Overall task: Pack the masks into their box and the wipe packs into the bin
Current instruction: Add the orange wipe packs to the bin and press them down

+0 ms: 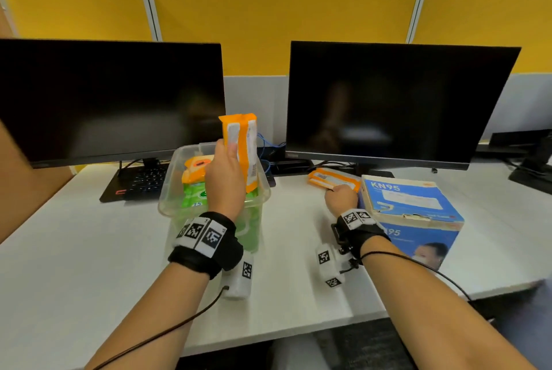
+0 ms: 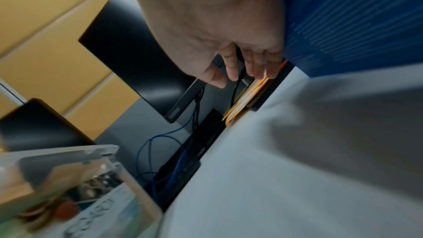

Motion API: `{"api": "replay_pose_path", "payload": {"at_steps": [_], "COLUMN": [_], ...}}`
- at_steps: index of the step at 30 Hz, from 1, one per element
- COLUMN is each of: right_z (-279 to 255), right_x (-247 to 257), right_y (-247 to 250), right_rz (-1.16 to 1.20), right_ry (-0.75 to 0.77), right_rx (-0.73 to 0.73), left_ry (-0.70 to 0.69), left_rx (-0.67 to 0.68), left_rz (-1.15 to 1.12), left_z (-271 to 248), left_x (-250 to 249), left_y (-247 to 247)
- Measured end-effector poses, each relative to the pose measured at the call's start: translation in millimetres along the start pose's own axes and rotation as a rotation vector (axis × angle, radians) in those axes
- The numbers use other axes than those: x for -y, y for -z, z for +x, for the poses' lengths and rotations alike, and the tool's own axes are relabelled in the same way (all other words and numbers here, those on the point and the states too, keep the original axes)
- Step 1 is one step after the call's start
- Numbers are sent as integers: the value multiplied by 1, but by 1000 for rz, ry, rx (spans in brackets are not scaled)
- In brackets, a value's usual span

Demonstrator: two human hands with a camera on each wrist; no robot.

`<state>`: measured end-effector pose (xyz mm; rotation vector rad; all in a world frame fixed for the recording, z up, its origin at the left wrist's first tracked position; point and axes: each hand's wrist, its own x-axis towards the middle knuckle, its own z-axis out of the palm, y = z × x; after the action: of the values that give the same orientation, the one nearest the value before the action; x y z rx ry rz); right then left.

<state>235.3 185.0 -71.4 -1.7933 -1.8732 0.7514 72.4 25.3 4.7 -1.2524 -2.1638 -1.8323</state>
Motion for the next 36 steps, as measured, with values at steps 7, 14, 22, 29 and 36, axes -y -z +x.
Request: {"api": "replay_pose_path", "payload": {"at_steps": [7,14,22,29,36], "right_z": [28,58,62,24,-40], "right_x": [22,32,33,53,108], "right_y": [-15,-39,-37,-1,84], "right_rz": [-505,-846,-774,-288,537], "right_ry": [83,125,167,451,759], "right_rx": [229,355,305,103,207], "left_ry": [160,284,336,488,542], "left_rx": [20,35,-47,-103,-26], "left_rz": [-54,-17,-114,-328,-537], "left_z": [23,28,33,43,42], "left_x": [5,10,16,33,30], "left_y": [-14,-12,-12,-10,-6]}}
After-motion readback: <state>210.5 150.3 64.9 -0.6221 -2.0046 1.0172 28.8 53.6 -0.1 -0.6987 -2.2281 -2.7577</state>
